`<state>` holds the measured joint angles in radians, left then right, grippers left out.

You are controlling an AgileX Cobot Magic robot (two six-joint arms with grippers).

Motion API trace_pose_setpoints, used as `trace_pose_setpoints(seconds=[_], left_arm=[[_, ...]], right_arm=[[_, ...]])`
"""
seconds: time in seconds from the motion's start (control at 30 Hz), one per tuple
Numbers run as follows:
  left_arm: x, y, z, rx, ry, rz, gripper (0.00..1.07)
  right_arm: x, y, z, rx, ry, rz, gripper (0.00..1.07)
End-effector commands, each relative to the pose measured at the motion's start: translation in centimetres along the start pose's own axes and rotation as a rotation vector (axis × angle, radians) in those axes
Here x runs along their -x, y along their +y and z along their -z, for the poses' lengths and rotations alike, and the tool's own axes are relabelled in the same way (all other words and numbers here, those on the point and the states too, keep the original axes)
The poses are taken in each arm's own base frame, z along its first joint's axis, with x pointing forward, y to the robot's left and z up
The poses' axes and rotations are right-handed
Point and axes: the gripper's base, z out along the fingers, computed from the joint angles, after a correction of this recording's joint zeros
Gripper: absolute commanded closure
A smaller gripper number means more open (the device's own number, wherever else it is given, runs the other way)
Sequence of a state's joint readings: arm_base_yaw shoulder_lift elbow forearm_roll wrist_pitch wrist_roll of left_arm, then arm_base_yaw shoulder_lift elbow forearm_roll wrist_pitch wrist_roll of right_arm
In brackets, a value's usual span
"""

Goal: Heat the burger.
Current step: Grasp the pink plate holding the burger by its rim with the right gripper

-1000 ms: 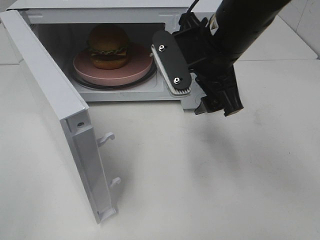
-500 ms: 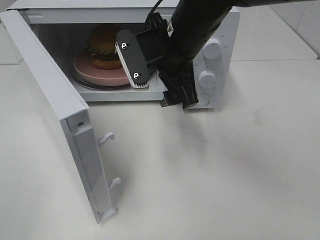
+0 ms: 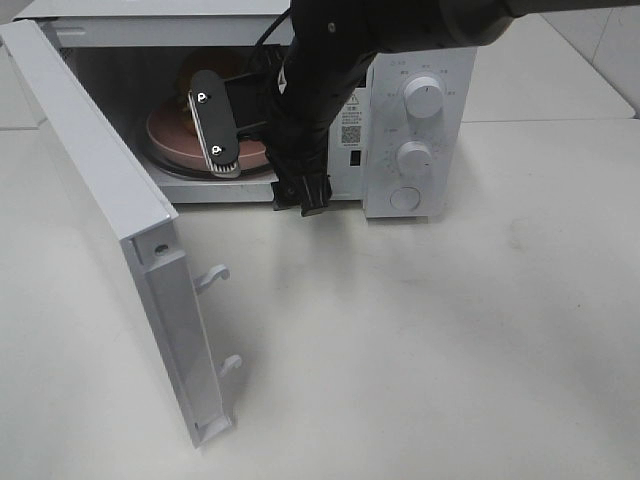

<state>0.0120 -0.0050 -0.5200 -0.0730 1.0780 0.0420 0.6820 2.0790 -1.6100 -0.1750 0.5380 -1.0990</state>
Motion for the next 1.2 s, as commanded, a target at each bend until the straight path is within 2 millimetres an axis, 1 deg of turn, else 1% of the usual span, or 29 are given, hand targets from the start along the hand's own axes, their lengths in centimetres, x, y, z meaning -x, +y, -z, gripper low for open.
trace_pose_setpoints(seconds=[0.03,0.1,0.17,0.2,0.27,0.3,0.43,0.47,0.53,0.57,0.63,0.67,0.8,0.93,1.1,1.13,1.17,1.2], left_arm=[[0.0,0.0,0.0,0.004,-0.014,0.007,0.09],[0.0,0.0,0.0,0.004,-0.014,0.007,0.09],[0.0,0.0,0.0,0.004,-0.014,0.007,0.09],[0.0,0.0,0.0,0.004,-0.014,0.007,0.09],[0.0,0.0,0.0,0.004,-0.014,0.007,0.09],[0.0,0.0,0.0,0.004,-0.014,0.007,0.09],[0.0,0.0,0.0,0.004,-0.014,0.007,0.09],[0.0,0.0,0.0,0.004,-0.014,0.007,0.09],[0.0,0.0,0.0,0.004,-0.014,0.007,0.09],[0.0,0.0,0.0,0.004,-0.014,0.007,0.09],[0.0,0.0,0.0,0.004,-0.014,0.007,0.09],[0.0,0.0,0.0,0.004,-0.014,0.007,0.09],[0.0,0.0,0.0,0.004,-0.014,0.007,0.09],[0.0,0.0,0.0,0.005,-0.014,0.006,0.09],[0.0,0.0,0.0,0.005,-0.014,0.006,0.09],[0.0,0.0,0.0,0.005,-0.014,0.006,0.09],[0.0,0.0,0.0,0.005,-0.014,0.006,0.09],[0.0,0.0,0.0,0.005,-0.014,0.006,0.09]], right_arm=[[0.5,-0.4,-0.6,-0.006,-0.008,-0.014,0.18],[0.8,-1.0,-1.9,-0.013,-0.01,-0.021,0.18],[0.9,-1.2,-2.1,-0.016,-0.011,-0.025,0.18],[1.0,-1.4,-2.6,-0.019,-0.012,-0.03,0.19],[1.1,-1.5,-2.8,-0.022,-0.013,-0.04,0.19],[1.2,-1.7,-3.4,-0.023,-0.013,-0.061,0.19],[1.5,-2.3,-3.9,-0.035,-0.018,-0.076,0.2],[1.6,-2.5,-4.3,-0.039,-0.019,-0.077,0.2],[1.7,-2.6,-4.6,-0.041,-0.02,-0.078,0.2],[1.8,-2.7,-5.2,-0.042,-0.022,-0.087,0.2],[1.8,-2.9,-5.4,-0.042,-0.021,-0.097,0.2],[1.5,-3.3,-5.9,-0.043,-0.015,-0.123,0.2],[1.4,-3.7,-6.3,-0.05,-0.01,-0.125,0.21],[0.1,-4.5,-6.9,-0.067,0.003,-0.145,0.22],[0.0,-4.3,-7.8,-0.055,0.002,-0.154,0.23],[0.0,-4.1,-8.4,-0.046,-0.004,-0.156,0.23],[0.0,-4.1,-8.4,-0.046,-0.004,-0.156,0.23],[0.2,-3.8,-8.9,-0.033,-0.019,-0.162,0.24]])
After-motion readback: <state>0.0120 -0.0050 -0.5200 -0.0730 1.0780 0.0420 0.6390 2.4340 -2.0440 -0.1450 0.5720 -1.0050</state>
